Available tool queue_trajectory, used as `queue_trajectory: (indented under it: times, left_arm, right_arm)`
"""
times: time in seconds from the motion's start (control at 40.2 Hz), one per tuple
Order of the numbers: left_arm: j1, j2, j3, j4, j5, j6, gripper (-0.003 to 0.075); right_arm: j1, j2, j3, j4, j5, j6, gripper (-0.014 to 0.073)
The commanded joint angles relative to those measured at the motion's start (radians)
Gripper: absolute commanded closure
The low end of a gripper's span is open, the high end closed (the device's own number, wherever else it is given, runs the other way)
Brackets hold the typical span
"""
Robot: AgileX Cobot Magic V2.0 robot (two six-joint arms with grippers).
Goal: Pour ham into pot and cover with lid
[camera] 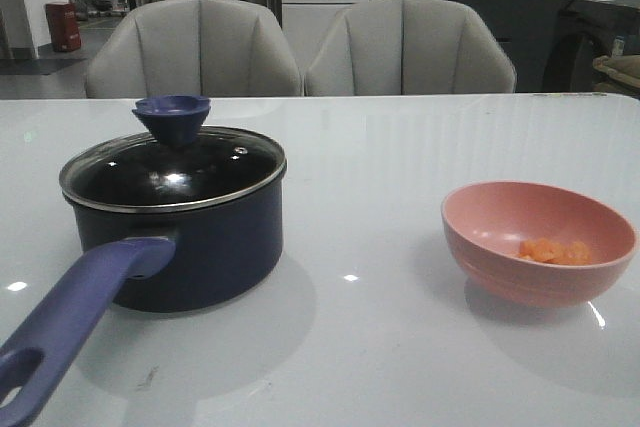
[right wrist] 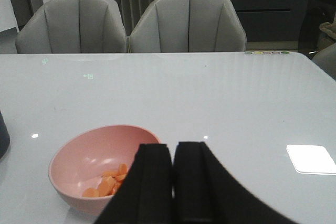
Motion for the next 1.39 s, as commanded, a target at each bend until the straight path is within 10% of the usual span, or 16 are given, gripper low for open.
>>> queue_trajectory:
  times: [0.0,0.298,0.671,1.143,1.367]
  left_arm:
    - [0.001,-0.019,0.031,-0.005,-0.08,-0.01,0.0596]
    - [0.001,-0.019,-0.013,-0.047,-0.345,-0.01,0.0596]
    - [0.001,0.207,-0.437,-0.045,0.313,-0.01,0.0596]
    - [0.001,0.351,-0.439,-0.091,0.382,-0.01,0.0585]
    - [-0.036,0.431,-0.448,-0.084,0.382,-0.01,0.0235]
  right_arm:
    - [-0.006,-0.02,0.007,-0.012,-0.083,-0.002,0.0442]
    - [-0.006,-0.02,0.007,-0.012,-0.083,-0.002,0.0442]
    - [-0.006,-0.02,0.007,-0.012,-0.083,-0.002,0.0442]
    - [-0.006,-0.02,0.007,-0.012,-0.083,-0.002,0.0442]
    - [-0.006,-0.02,0.007,-0.012,-0.083,-0.002,0.0442]
